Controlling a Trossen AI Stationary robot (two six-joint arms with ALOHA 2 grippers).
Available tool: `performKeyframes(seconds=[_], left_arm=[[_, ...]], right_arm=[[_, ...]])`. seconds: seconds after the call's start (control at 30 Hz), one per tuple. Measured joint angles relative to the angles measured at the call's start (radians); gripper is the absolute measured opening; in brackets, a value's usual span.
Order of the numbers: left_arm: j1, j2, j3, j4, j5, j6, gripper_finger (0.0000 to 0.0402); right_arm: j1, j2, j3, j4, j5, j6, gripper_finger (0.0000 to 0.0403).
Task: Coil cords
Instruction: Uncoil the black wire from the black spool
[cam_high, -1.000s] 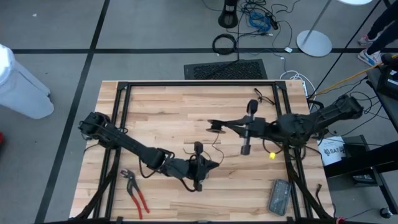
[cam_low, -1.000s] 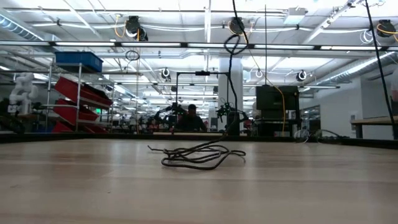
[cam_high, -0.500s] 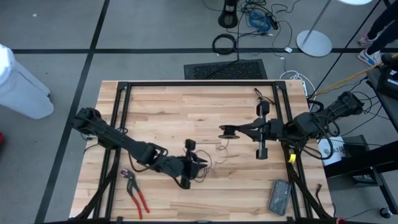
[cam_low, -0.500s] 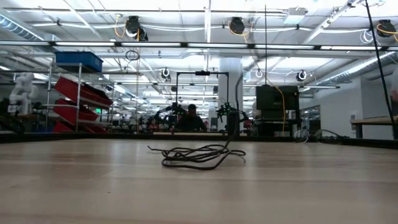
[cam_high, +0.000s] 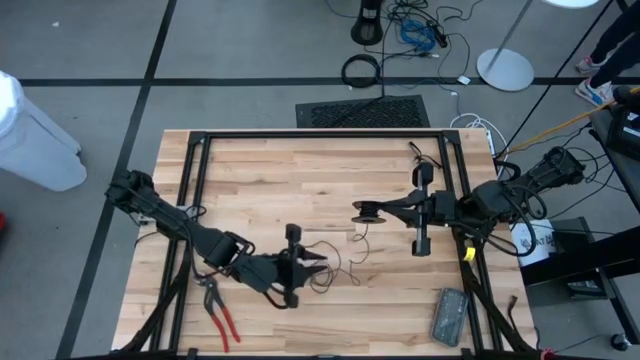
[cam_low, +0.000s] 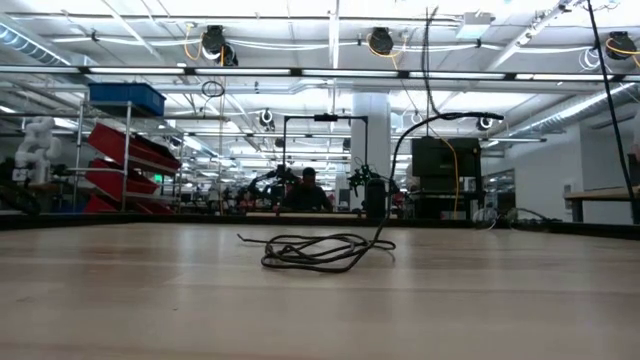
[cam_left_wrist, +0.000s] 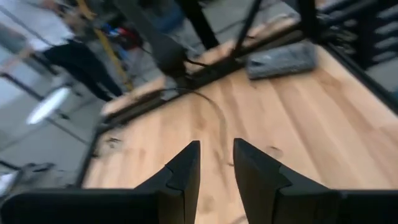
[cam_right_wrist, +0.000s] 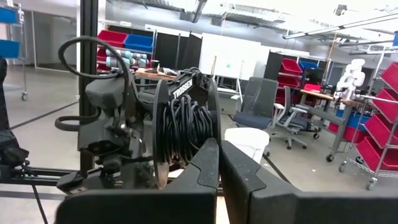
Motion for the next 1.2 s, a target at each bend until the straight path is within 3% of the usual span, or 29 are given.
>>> performKeyframes(seconds=[0.13, 0.27, 0.37, 0.67, 0.9, 1.2], left_arm=[[0.005, 0.000, 0.000, 0.129, -0.064, 0.006, 0.0102], [0.008, 0.019, 0.000, 0.332, -0.071, 0.011, 0.0103], [0.006, 0.058, 0.000, 0.441, -0.066, 0.096, 0.0103], [0.028, 0.141, 0.000, 0.510, -0.045, 0.246, 0.0117], [0.042, 0.142, -0.001, 0.564, -0.071, 0.233, 0.0152], [0.074, 0.142, -0.001, 0.644, -0.040, 0.217, 0.0156]], right_arm=[[0.000, 0.000, 0.000, 0.000, 0.000, 0.001, 0.0000], [0.000, 0.005, 0.000, 0.001, 0.000, 0.001, 0.0000], [0.000, 0.011, 0.000, 0.001, 0.000, 0.001, 0.0000], [0.000, 0.014, 0.000, 0.003, 0.000, 0.000, 0.0000], [0.000, 0.014, 0.000, 0.002, 0.000, 0.000, 0.0000], [0.000, 0.014, 0.000, 0.002, 0.000, 0.000, 0.0000]])
